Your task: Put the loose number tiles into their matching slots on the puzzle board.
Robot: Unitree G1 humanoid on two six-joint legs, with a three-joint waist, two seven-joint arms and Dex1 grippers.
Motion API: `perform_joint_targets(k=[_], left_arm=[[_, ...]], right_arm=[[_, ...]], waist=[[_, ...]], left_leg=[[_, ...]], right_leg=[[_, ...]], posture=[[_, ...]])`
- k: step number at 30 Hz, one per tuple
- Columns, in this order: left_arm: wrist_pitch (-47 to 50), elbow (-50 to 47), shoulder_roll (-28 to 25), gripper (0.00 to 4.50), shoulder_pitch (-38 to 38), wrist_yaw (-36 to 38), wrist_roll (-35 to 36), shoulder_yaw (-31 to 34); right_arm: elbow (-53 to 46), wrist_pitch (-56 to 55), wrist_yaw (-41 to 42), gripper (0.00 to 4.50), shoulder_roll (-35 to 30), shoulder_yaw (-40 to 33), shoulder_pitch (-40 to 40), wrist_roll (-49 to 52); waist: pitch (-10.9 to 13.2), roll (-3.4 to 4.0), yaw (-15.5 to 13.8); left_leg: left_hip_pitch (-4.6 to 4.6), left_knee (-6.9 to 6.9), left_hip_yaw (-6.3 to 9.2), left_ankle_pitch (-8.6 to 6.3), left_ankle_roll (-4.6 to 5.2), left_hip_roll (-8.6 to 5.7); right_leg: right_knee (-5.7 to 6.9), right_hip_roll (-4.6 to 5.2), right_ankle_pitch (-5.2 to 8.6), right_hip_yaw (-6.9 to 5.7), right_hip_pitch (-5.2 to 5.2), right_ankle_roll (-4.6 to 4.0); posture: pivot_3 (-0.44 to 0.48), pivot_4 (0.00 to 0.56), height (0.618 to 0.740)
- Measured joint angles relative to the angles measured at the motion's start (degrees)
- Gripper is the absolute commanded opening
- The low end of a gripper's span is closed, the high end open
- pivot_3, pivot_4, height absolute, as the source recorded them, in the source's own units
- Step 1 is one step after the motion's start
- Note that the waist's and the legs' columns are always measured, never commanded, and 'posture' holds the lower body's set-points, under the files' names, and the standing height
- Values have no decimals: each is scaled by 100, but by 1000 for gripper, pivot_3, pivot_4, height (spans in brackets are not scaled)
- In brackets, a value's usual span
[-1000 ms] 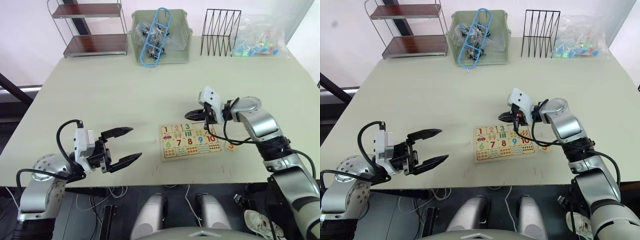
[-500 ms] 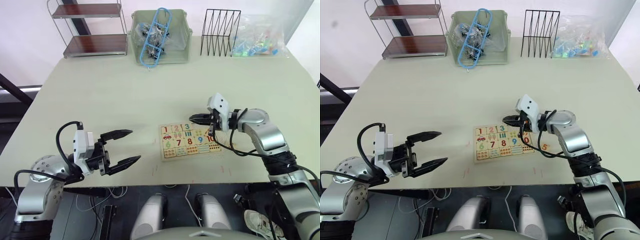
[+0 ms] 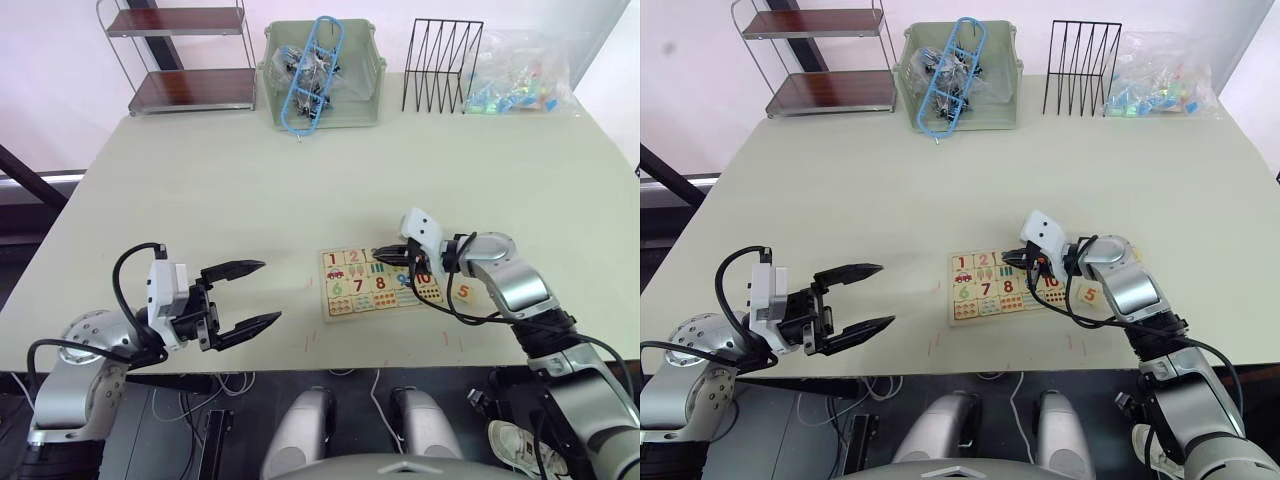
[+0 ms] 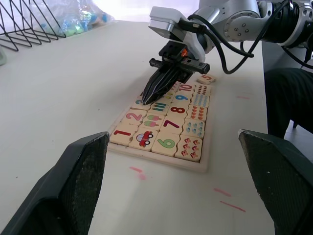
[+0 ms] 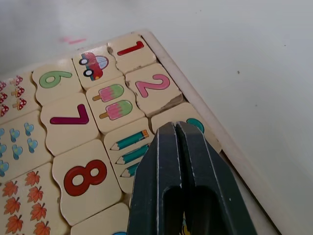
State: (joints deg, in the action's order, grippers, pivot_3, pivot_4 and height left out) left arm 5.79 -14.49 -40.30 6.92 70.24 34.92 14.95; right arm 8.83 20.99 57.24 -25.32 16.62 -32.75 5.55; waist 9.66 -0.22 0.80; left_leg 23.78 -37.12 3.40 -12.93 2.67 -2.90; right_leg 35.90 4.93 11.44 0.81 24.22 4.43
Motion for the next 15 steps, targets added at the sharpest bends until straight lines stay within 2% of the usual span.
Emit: perform_joint_targets(k=[7, 13, 15], left_arm=[[2, 0, 1, 4500, 16, -13, 2, 2], [2, 0, 23, 4500, 9, -75, 2, 1], [5, 1, 40, 4500, 25, -97, 4, 7]], right_arm=[[-90, 38, -100, 42, 62, -167, 50, 179], [-672, 60, -198, 42, -5, -575, 297, 478], [-914, -168, -262, 42, -32, -876, 629, 660]], waist=[[0, 0, -4], [0, 0, -8], [0, 0, -19]], left_leg=[[1, 0, 0, 0, 0, 0], [1, 0, 1, 0, 0, 0], [3, 0, 1, 0, 1, 0]], right_leg=[[0, 0, 0, 0, 0, 0], [0, 0, 0, 0, 0, 0], [0, 1, 0, -1, -2, 0]], posture=[[0, 150, 739], [0, 150, 739], [0, 150, 739]])
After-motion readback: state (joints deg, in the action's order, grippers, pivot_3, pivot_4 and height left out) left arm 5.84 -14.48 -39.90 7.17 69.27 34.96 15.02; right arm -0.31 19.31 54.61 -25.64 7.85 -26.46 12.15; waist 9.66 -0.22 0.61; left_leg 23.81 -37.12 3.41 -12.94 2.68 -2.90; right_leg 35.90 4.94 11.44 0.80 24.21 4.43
